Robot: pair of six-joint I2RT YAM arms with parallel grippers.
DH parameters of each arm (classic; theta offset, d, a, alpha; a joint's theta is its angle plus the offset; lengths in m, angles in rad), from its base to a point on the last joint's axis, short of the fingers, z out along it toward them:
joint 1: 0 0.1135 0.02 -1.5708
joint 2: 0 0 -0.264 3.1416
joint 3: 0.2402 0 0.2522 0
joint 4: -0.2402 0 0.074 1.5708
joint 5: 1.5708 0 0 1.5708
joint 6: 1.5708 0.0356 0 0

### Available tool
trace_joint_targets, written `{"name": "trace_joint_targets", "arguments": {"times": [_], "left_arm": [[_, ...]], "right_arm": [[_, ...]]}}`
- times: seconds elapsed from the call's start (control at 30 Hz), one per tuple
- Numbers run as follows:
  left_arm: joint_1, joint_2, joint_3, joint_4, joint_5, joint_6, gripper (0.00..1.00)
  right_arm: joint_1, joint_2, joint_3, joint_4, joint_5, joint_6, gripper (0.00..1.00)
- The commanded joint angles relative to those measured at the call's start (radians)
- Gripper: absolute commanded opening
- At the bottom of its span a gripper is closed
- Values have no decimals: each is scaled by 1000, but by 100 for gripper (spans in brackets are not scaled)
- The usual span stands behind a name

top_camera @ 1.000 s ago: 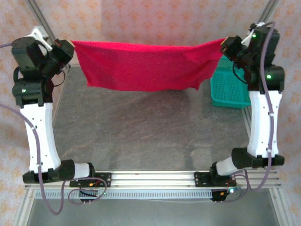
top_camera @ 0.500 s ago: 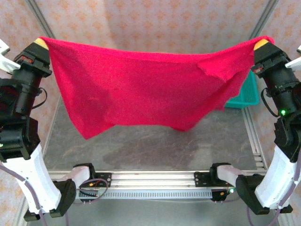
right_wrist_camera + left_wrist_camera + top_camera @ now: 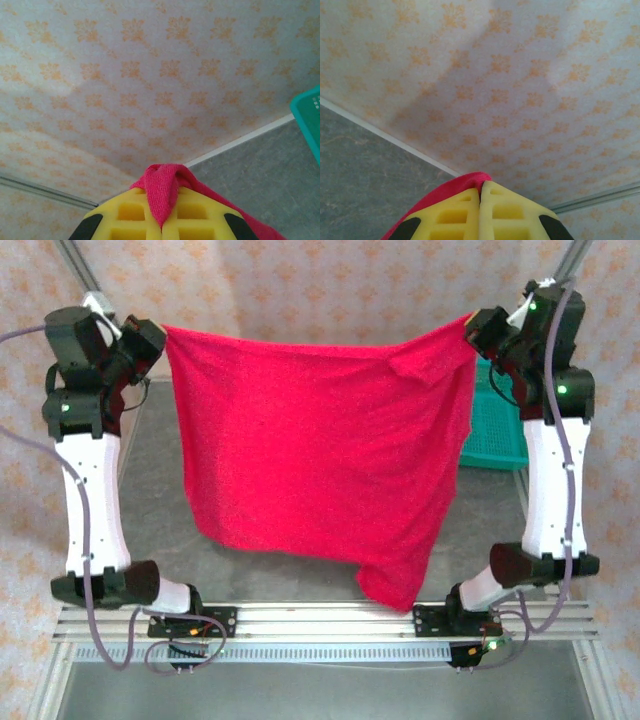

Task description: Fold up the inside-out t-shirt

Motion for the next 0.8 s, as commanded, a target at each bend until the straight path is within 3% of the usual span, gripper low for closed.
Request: {"name": "trace_joint_targets", "arguments": {"times": [0.0,0.2,0.4,0.47,0.63,0.77], "left_arm": [[-11,32,130,65,30,-39,0],[-16,85,233,38,39,-32,0],[-18,-17,125,59,36,35,0],[-23,-90,-22,58,30,66,0],[-38,-357,-594,55,-24,148,0],[-40,-520,-968,-12,-99,150,0]], "right_arm": [[-9,19,155,54,-17,13,0],[-8,87,310,15,-26,2,0],[-9,26,203,18,-69,-18,0],[-7,-34,62,41,-101,-10,0],[7,-336,-612,286,-172,74,0],[37,-502,-1027,379,-206,128,0]]}}
